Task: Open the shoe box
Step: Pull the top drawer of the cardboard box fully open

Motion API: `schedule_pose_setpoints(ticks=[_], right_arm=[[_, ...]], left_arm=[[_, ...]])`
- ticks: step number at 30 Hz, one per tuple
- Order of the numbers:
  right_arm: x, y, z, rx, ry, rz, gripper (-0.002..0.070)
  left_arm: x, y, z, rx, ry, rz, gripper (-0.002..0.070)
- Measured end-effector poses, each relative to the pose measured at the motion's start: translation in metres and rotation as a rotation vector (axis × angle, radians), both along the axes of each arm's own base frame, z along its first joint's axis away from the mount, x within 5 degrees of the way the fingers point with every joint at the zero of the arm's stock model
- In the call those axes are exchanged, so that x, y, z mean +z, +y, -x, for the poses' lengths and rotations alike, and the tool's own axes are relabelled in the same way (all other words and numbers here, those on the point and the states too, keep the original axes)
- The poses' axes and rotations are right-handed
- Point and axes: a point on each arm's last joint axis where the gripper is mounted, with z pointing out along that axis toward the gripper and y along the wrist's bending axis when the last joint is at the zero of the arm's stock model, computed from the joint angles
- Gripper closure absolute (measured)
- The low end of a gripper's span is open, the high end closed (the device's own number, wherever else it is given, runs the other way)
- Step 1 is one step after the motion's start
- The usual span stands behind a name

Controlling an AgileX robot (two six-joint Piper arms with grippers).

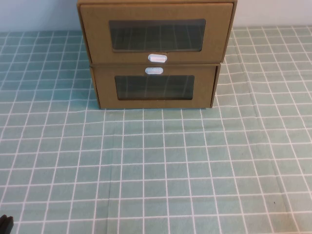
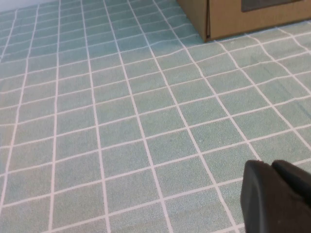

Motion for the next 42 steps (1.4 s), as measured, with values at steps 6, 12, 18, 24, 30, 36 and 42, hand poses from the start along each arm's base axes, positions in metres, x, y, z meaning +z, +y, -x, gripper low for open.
schedule_pose_setpoints(ticks=[6,12,18,24,30,36,42], right_arm=[[0.0,0.0,0.0,0.0,0.0,0.0,0.0689],[0.0,0.0,0.0,0.0,0.0,0.001,0.069],[0.0,0.0,0.0,0.0,0.0,0.001,0.0689],[0.0,0.0,0.0,0.0,0.0,0.001,0.0689],[0.002,0.0,0.0,-0.002,-0.02,-0.001,0.0689],[0.02,-0.002,-0.003,-0.024,-0.216,-0.019,0.0689],[0.049,-0.006,0.001,-0.062,-0.549,-0.049,0.069]], left_arm=[[0.0,0.0,0.0,0.0,0.0,-0.002,0.068],[0.001,0.0,0.0,0.002,-0.016,-0.003,0.068],[0.002,0.0,-0.001,0.003,-0.023,-0.004,0.068],[0.002,0.0,-0.001,0.003,-0.023,-0.004,0.068],[0.002,0.0,-0.001,0.003,-0.023,-0.004,0.068],[0.006,0.001,-0.002,0.008,-0.067,0.005,0.068],[0.028,0.002,-0.005,0.039,-0.295,0.099,0.068]])
